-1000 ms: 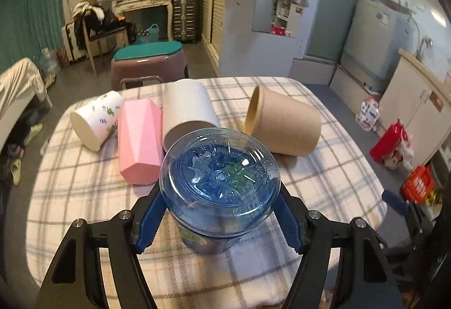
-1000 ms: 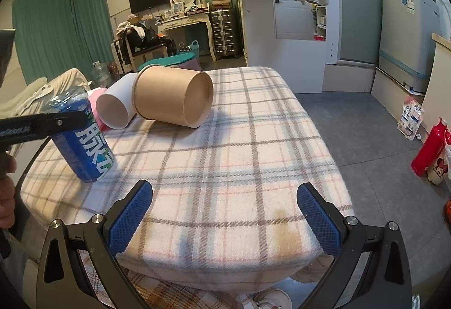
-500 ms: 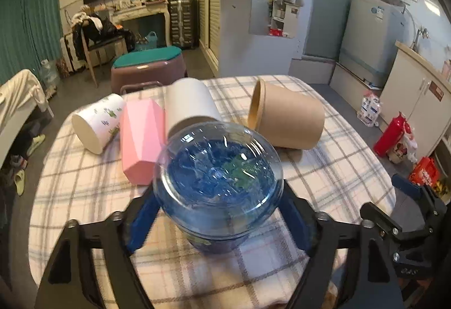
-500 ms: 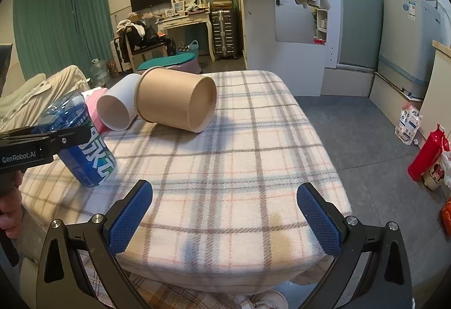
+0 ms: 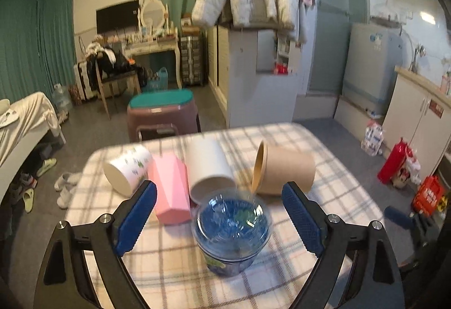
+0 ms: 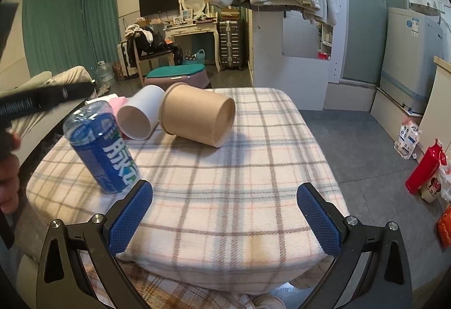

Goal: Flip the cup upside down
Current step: 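Lower the upright bottle onto the table and open the left tool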

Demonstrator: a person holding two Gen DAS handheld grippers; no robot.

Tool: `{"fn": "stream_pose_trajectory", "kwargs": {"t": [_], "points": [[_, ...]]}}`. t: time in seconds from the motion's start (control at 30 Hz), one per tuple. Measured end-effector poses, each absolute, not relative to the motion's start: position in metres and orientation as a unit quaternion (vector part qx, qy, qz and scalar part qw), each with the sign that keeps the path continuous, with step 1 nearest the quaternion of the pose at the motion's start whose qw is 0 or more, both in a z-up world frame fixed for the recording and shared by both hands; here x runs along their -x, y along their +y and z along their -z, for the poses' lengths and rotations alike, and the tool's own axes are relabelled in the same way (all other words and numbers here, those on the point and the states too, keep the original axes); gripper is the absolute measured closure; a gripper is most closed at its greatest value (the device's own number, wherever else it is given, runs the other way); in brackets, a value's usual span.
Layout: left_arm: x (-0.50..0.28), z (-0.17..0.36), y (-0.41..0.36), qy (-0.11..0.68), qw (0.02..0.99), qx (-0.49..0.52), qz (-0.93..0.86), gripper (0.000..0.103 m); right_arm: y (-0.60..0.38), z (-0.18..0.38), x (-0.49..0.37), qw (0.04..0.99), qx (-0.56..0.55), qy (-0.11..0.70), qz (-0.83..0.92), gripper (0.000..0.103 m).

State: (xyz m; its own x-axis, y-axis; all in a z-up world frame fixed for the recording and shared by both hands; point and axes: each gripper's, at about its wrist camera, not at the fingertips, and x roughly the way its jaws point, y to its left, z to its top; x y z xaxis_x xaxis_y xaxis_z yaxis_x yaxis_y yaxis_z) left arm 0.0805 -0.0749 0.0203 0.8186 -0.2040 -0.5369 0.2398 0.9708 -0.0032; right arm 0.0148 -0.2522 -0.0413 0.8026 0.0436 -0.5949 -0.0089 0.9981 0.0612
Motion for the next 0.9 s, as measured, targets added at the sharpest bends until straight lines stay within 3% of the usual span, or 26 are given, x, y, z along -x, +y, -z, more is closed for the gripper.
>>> {"fn": "stream_pose_trajectory", "kwargs": {"t": [0.37, 0.57, 0.63, 0.9], "points": [[-0.007, -0.059, -0.039, 0.173, 0.980, -0.013, 0.095, 0.010, -0.229, 0.012, 0.020, 0.965, -0.013, 0.263, -0.020, 0.000], [0.030, -0.038, -0.020, 0.159, 0.986, -0.004, 0.058, 0.009, -0.214, 0.000, 0.042, 0.974, 0.001, 0.224, -0.032, 0.000], [0.036, -0.026, -0.016, 0.169, 0.984, 0.006, 0.050, 0.000, -0.210, -0.001, 0.047, 0.975, 0.003, 0.217, -0.037, 0.000], [0.058, 0.013, -0.011, 0.170, 0.985, 0.002, 0.013, 0.000, -0.204, 0.013, 0.058, 0.978, -0.005, 0.202, -0.043, 0.000]]}}
